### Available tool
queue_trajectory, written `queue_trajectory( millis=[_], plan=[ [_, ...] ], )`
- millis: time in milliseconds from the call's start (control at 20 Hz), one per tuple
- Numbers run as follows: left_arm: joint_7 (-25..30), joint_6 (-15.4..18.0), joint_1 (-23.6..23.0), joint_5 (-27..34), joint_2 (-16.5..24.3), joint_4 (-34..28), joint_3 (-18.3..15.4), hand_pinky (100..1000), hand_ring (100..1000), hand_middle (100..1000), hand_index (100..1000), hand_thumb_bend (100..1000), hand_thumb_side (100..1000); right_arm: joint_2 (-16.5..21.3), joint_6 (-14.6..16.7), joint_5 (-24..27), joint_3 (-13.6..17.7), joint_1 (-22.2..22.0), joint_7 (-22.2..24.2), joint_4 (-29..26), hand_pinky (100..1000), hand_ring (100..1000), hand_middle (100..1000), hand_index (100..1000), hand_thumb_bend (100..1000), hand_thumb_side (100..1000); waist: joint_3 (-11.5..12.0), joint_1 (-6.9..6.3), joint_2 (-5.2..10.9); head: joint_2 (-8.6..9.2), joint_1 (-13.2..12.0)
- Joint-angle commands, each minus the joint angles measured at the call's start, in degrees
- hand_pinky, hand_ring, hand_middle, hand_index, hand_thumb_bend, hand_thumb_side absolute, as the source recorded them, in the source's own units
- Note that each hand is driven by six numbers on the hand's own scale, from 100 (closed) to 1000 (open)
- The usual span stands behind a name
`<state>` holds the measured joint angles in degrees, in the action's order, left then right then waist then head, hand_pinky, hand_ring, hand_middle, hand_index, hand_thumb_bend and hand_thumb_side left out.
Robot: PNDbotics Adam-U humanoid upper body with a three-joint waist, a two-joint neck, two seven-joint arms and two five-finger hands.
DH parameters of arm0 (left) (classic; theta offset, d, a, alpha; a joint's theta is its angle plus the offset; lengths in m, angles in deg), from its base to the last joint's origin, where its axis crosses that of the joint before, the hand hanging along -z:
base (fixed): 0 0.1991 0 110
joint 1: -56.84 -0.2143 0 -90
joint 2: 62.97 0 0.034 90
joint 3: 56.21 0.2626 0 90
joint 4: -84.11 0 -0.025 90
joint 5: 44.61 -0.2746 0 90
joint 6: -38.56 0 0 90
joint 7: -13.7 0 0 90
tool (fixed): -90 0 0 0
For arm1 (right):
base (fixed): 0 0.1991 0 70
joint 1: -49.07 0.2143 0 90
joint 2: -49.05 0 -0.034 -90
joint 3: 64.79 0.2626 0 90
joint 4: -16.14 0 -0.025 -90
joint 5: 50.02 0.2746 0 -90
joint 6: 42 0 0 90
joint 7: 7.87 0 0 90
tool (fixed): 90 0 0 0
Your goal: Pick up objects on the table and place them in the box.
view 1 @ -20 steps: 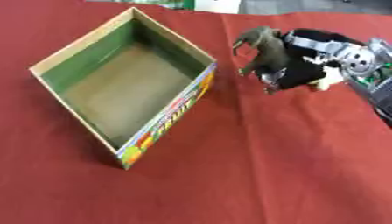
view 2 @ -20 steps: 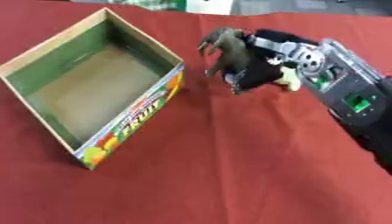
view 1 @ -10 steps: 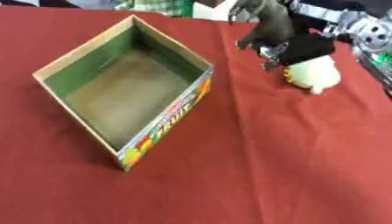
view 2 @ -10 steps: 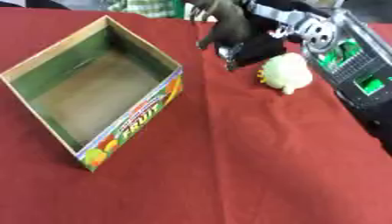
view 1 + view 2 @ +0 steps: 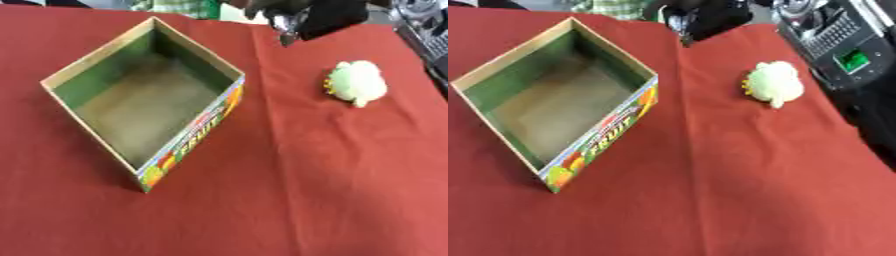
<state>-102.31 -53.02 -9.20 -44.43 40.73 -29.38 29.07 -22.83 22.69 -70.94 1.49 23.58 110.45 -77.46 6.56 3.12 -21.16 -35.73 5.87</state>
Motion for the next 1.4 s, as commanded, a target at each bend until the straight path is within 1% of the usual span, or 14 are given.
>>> queue_trajectory(
  millis=[50, 350, 650, 800, 1050, 1250, 1400],
  plan=[
    [0.46, 0.29, 1.36, 0.02, 0.94, -1.11, -0.01, 690, 884, 878, 897, 100, 848, -2.15, 0.82, -2.46, 0.37, 2.77, -0.58, 1.71, 468, 531, 258, 382, 100, 358, 0.43, -0.07, 1.57, 0.06, 0.81],
    [1.24, 1.20, 3.30, 0.09, 0.49, -1.11, 0.66, 690, 882, 879, 898, 100, 846, -8.16, 3.03, -6.59, -0.87, 5.73, -2.03, 6.05, 460, 531, 266, 391, 100, 348, 1.80, 0.47, 1.30, 0.59, 2.37],
    [1.82, 2.75, 5.22, -0.35, 0.00, -1.11, 1.18, 693, 882, 881, 899, 100, 843, -14.18, 4.43, -10.26, -1.52, 7.03, -4.61, 11.35, 460, 532, 271, 399, 100, 343, 2.87, 0.85, 0.78, 1.06, 3.82],
    [1.89, 3.17, 5.73, -0.55, -0.30, -1.11, 1.29, 693, 882, 881, 899, 100, 842, -17.44, 5.29, -12.69, -1.66, 6.94, -6.32, 14.32, 461, 532, 272, 400, 100, 342, 3.22, 0.85, 0.60, 1.16, 4.50],
    [1.78, 3.43, 6.18, -0.53, -0.59, -1.11, 1.34, 693, 880, 880, 897, 100, 839, -21.59, 6.90, -17.25, -2.37, 5.99, -8.22, 18.81, 470, 538, 281, 408, 100, 343, 3.68, 0.84, 0.39, 1.43, 5.03],
    [1.79, 3.43, 6.35, -0.47, -0.72, -1.11, 1.38, 692, 880, 880, 897, 100, 837, -24.29, 7.73, -19.71, -2.54, 4.86, -9.45, 22.35, 480, 545, 299, 430, 100, 345, 3.90, 0.78, 0.24, 1.62, 4.81],
    [1.80, 3.34, 6.43, -0.44, -0.82, -1.11, 1.39, 692, 880, 880, 897, 100, 835, -26.06, 7.49, -21.29, -2.57, 3.89, -10.25, 24.70, 498, 557, 333, 470, 100, 345, 4.03, 0.73, 0.11, 1.81, 4.65]
  ],
)
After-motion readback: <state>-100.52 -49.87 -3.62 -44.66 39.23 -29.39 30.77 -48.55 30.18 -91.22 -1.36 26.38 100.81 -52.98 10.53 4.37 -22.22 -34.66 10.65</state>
